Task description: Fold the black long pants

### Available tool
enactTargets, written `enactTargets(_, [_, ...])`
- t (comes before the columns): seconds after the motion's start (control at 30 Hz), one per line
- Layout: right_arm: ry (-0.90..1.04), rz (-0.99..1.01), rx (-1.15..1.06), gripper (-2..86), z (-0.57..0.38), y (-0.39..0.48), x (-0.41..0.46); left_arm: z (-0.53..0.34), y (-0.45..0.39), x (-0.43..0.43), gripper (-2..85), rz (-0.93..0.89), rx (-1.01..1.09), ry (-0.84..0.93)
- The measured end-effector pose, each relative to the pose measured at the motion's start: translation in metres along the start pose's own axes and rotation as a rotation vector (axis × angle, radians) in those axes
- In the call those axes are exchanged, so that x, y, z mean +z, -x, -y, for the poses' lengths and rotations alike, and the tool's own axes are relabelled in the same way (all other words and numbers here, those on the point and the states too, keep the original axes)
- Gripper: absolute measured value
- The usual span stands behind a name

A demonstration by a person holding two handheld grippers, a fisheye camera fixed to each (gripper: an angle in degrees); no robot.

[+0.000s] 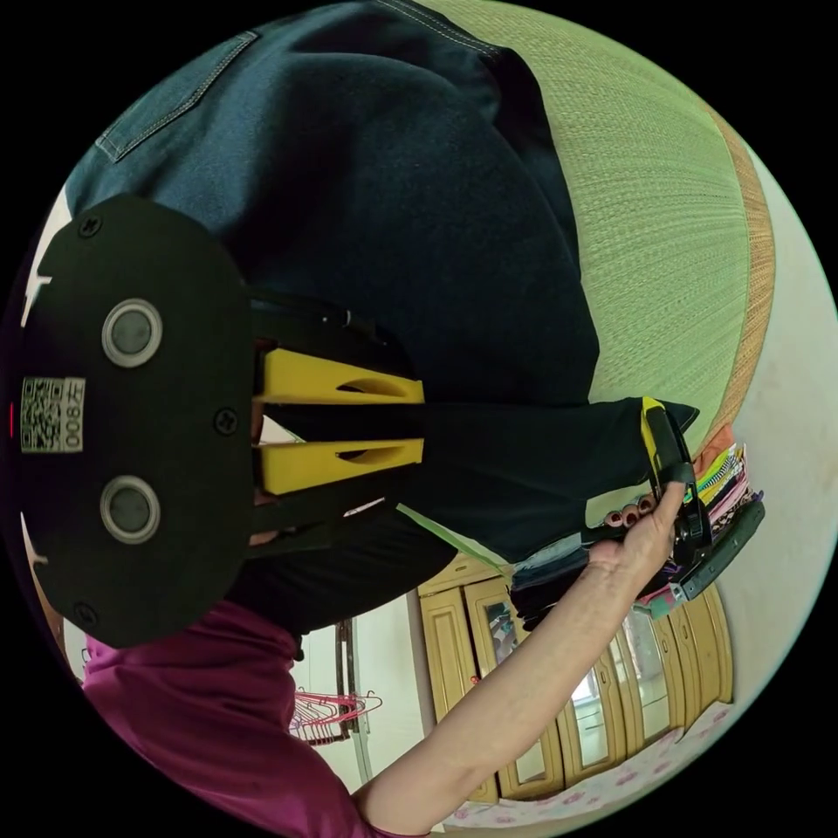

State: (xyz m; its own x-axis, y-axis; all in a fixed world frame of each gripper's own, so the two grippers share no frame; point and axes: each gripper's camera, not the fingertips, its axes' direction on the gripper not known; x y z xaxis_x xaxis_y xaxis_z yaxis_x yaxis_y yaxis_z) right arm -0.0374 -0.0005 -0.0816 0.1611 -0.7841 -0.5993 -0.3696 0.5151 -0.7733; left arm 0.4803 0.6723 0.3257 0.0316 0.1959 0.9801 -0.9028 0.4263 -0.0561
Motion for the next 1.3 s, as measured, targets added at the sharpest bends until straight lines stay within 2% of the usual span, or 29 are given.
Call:
enactTargets(0.23, [-0.003,-0.083,-0.048,3.8,-0.007,-0.017,-0.002,0.029,-0.039,0.038,4.2,0.011,0.006,-0.005])
enactTargets(0.47, [-0.032,-0.017,-0.071,0.7,-0.035,-0.064,-0.030,0.057,-0.099,0.074,1.6,0.055,0.048,-0.015])
enactTargets(0.67, [-0.184,0.073,-0.072,0.3,-0.124,-0.140,-0.092,0.076,-0.154,0.105,1.3,0.090,0.112,-0.006])
enactTargets(0.83, [-0.257,0.165,-0.010,0.1,-0.239,-0.218,-0.116,0.092,-0.195,0.144,1.5,0.141,0.161,0.057])
enactTargets(1.03, [-0.285,0.260,0.106,0.1,-0.346,-0.286,-0.093,0.114,-0.239,0.197,2.1,0.254,0.214,0.158])
enactTargets(1.3, [-0.262,0.380,0.253,0.1,-0.421,-0.357,-0.034,0.144,-0.270,0.242,3.7,0.302,0.208,0.214])
